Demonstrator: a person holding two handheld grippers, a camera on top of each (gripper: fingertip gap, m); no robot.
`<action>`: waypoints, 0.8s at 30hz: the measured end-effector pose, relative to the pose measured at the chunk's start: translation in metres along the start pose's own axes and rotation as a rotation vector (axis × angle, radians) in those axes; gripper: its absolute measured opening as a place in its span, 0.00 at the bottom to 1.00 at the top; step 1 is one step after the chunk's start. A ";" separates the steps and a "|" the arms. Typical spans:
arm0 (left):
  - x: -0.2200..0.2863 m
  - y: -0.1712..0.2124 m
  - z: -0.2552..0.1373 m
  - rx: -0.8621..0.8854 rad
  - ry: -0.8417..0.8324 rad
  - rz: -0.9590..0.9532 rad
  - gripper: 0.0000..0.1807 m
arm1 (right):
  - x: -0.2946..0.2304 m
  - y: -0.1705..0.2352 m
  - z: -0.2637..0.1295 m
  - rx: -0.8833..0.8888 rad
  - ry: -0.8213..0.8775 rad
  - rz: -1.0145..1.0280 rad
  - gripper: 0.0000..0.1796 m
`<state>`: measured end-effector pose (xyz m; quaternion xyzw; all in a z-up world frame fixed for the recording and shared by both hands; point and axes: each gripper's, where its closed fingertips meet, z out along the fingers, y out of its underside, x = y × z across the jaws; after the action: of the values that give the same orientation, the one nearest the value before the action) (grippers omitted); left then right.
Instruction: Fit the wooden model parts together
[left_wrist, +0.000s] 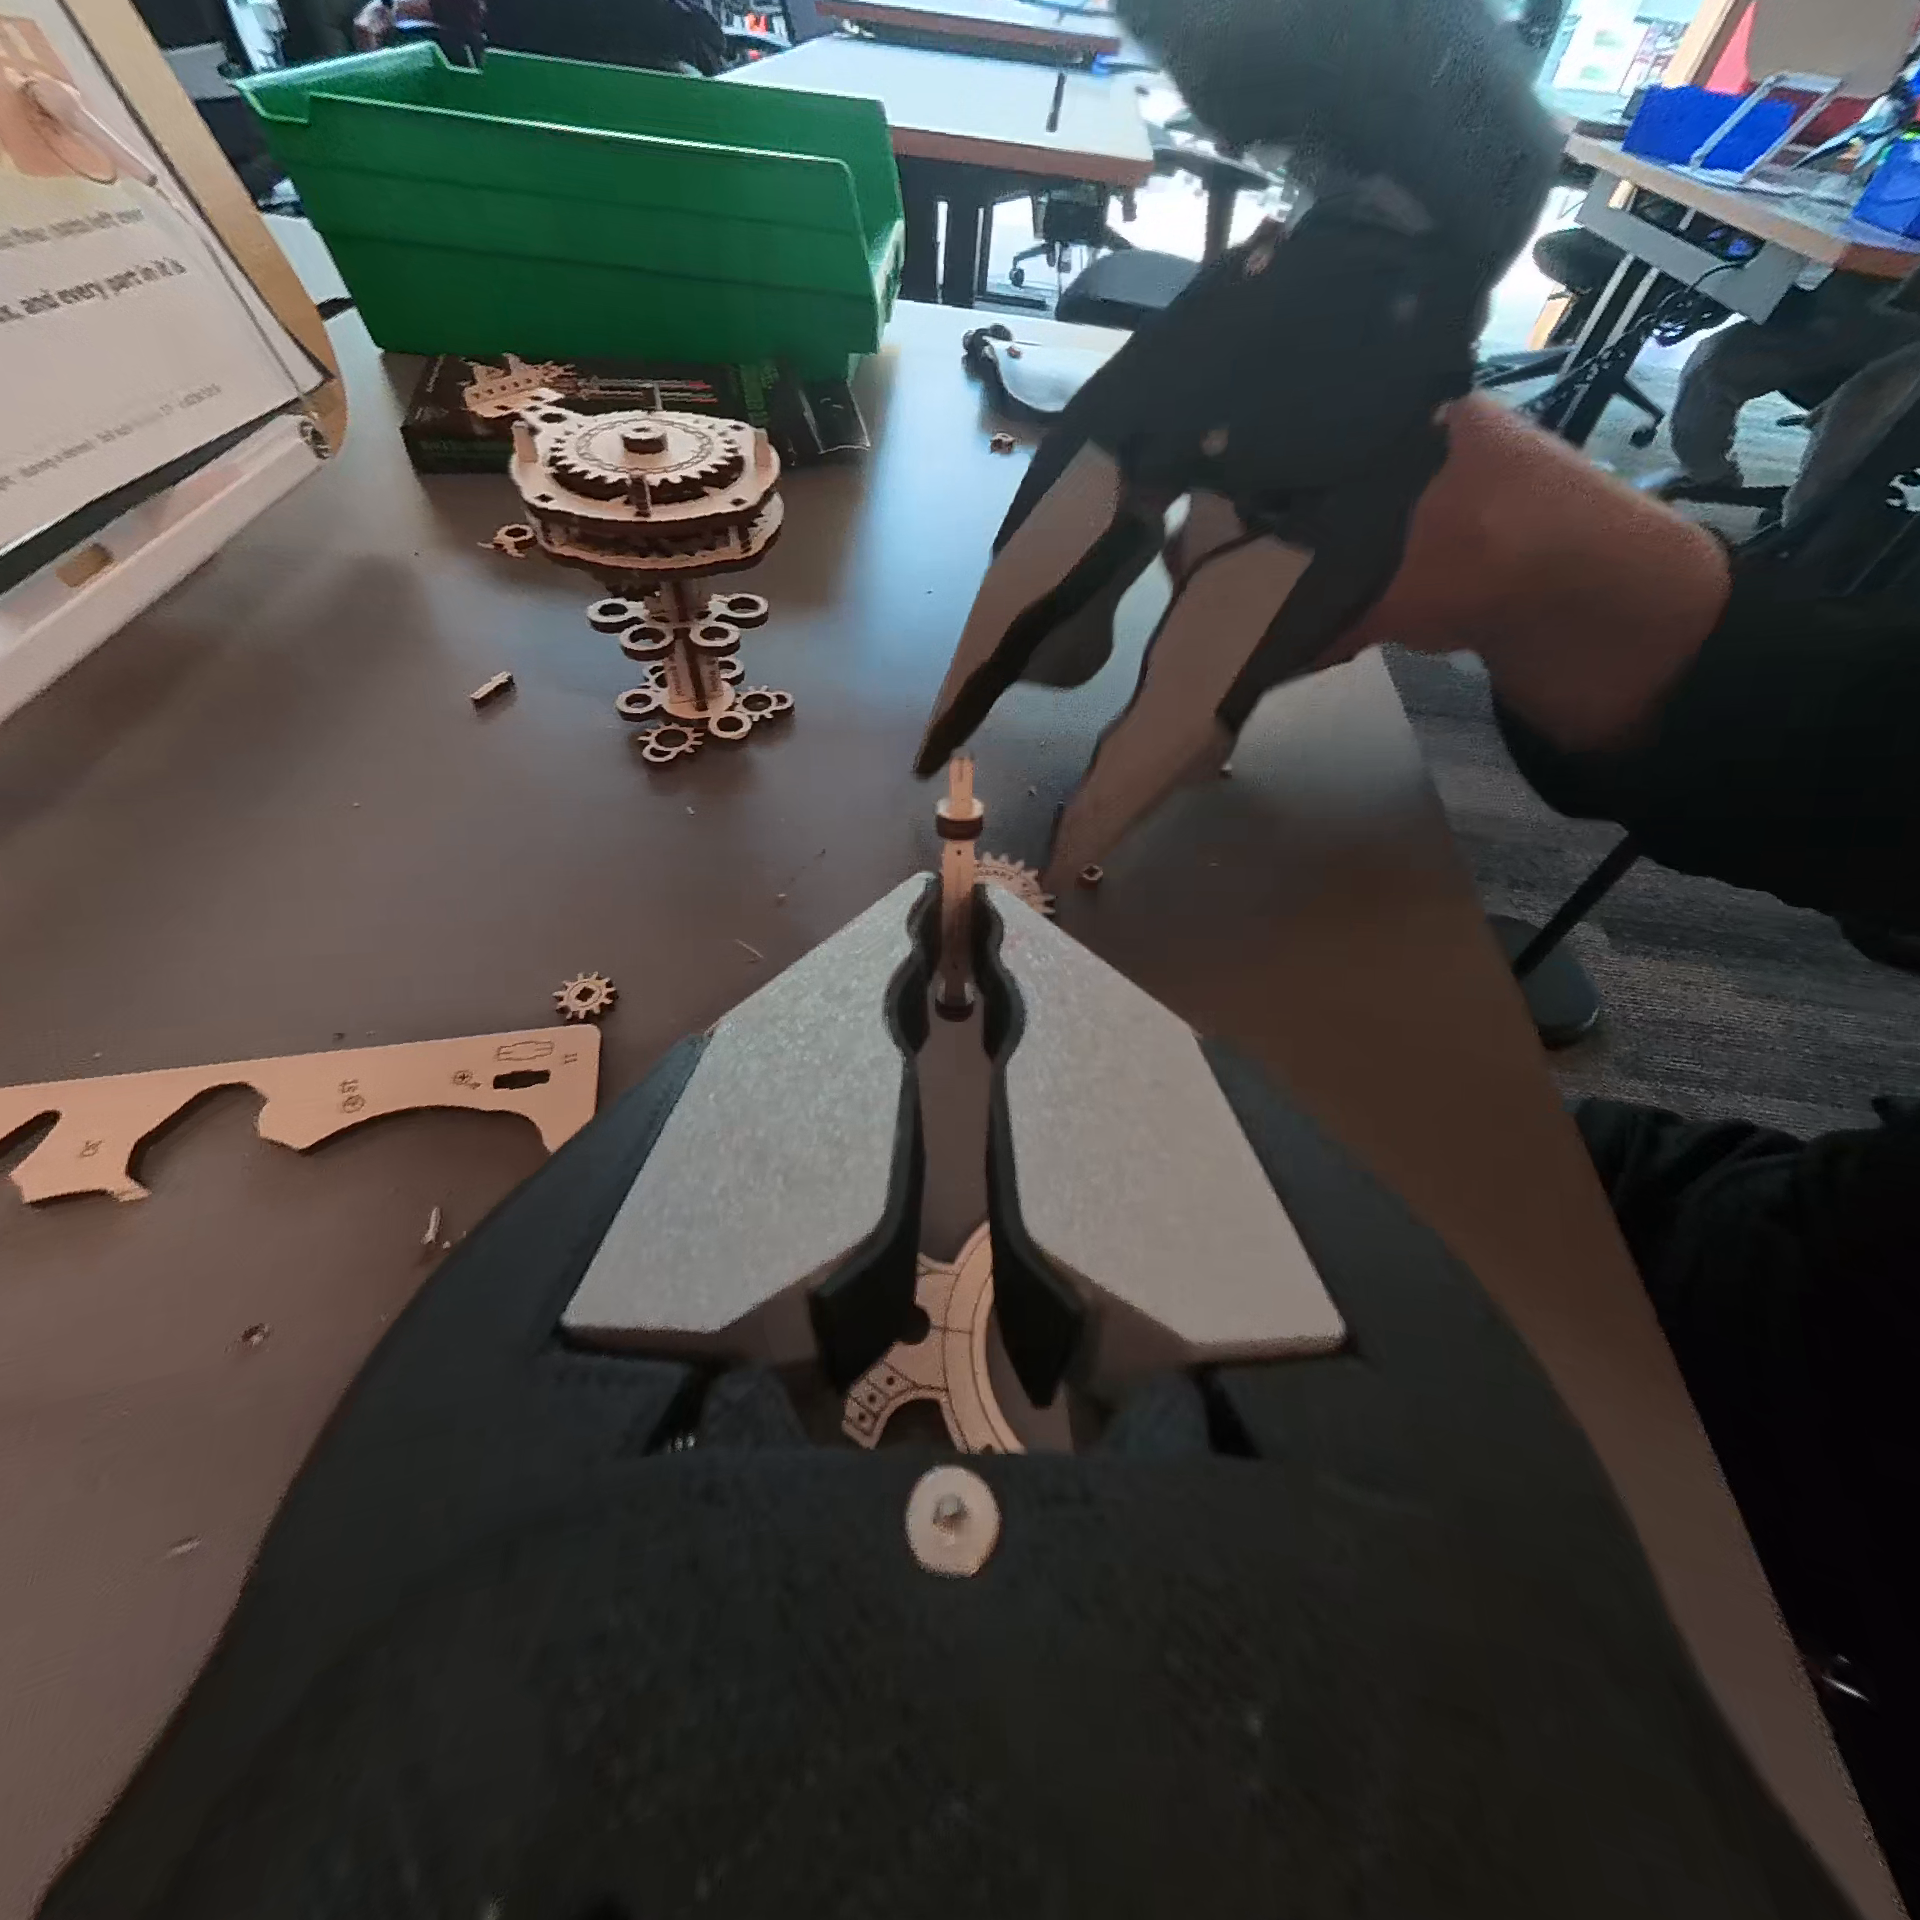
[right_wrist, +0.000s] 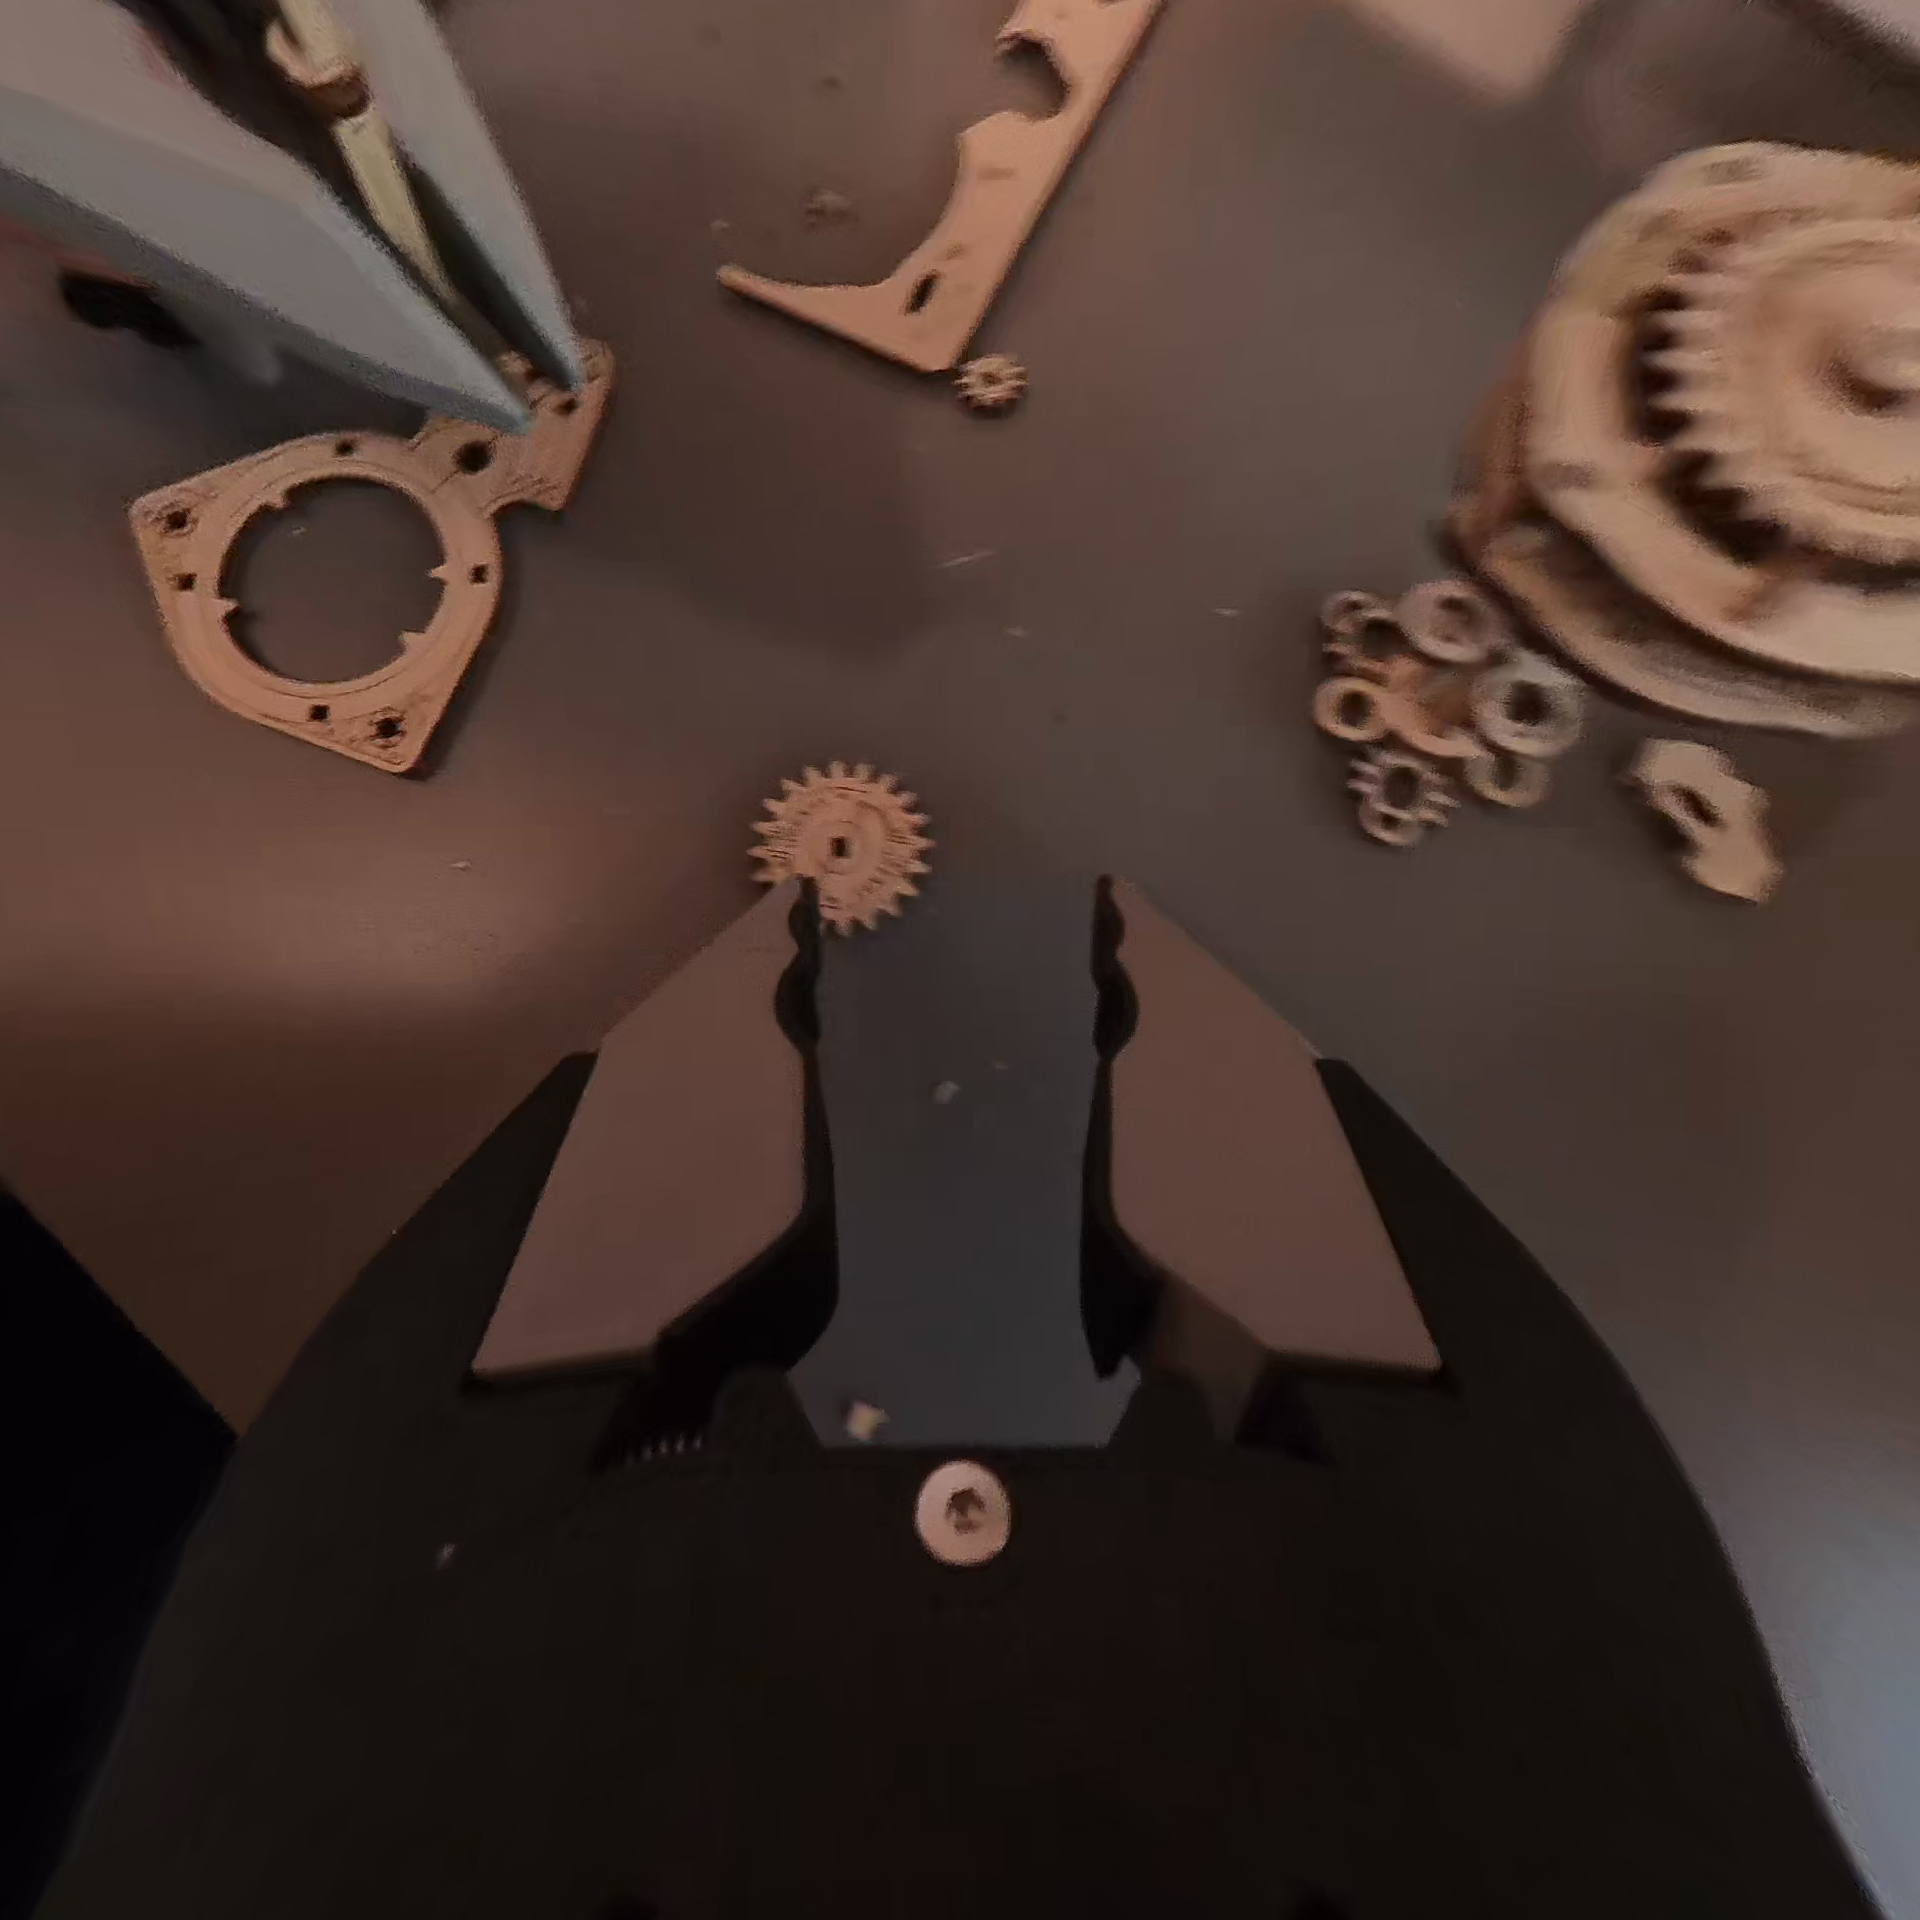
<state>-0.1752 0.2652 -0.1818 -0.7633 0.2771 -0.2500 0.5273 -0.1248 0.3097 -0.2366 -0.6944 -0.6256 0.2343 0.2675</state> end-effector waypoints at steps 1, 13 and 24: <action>-0.001 0.000 -0.001 0.001 -0.002 -0.009 0.01 | 0.009 -0.002 -0.011 0.024 0.027 0.030 0.26; -0.004 0.003 -0.001 -0.013 -0.018 -0.027 0.01 | -0.025 0.001 0.012 0.031 0.033 0.080 0.30; 0.015 0.007 0.000 -0.040 0.088 0.030 0.01 | -0.028 -0.007 0.016 0.082 -0.057 -0.141 0.18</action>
<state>-0.1652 0.2535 -0.1868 -0.7576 0.3165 -0.2699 0.5030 -0.1437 0.2834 -0.2443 -0.6302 -0.6702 0.2600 0.2934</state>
